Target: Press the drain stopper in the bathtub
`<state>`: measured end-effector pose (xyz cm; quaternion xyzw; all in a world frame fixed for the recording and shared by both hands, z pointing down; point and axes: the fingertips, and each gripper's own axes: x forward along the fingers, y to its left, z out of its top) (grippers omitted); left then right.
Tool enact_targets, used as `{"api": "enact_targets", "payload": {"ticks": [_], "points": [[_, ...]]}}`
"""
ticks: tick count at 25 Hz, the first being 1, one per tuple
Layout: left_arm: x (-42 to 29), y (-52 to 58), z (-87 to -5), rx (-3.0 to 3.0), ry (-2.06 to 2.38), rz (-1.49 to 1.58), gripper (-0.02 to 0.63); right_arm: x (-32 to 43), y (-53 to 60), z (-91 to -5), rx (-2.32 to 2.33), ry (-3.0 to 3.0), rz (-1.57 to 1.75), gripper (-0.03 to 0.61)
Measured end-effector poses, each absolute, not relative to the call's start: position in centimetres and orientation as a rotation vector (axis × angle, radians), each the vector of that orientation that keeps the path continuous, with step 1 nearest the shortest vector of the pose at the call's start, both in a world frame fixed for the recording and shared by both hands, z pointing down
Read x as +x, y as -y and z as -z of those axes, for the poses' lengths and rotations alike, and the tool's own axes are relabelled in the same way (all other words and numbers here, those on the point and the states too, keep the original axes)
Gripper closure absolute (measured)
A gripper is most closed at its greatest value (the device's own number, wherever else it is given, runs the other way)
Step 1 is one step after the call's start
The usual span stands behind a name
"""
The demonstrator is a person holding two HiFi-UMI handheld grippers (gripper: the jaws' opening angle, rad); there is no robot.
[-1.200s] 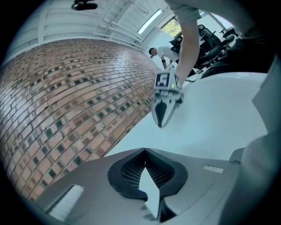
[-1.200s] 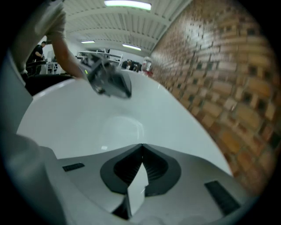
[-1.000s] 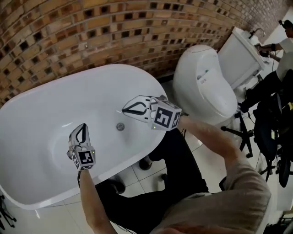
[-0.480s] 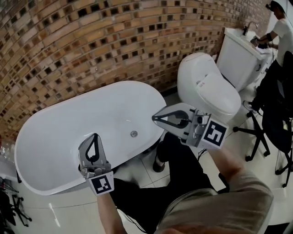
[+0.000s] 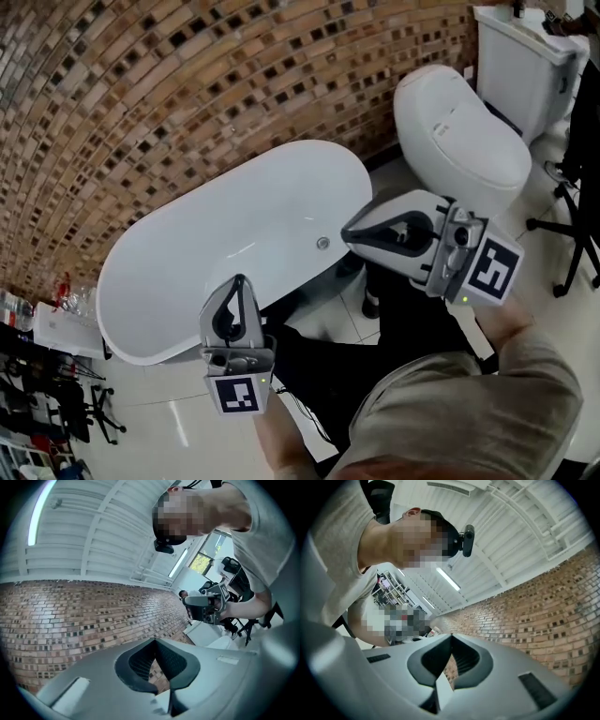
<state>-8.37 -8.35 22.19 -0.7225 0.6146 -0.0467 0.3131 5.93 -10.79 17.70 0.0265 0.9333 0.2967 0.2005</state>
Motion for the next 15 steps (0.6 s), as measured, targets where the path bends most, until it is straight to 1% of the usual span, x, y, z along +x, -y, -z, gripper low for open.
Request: {"api": "enact_targets", "payload": {"ticks": [5,9,15], "points": [[-4.8,4.3,-18.9,-1.965,-1.547,-0.028,0.604,8.5,5.7,-15.2,0.141,-2.483,-0.910,0.578],[-3.4,0.5,-15.8,-1.936,-1.488,-0.129,0.604,10.5,1.6,-14.1,0.145,-2.388,-1.029,0.578],[-2.0,-3.1,-13.0,-1.916,-1.421,-0.210,0.603,11.5,0.0,-13.2,0.087,-2.349,-1.129,0.578]]}}
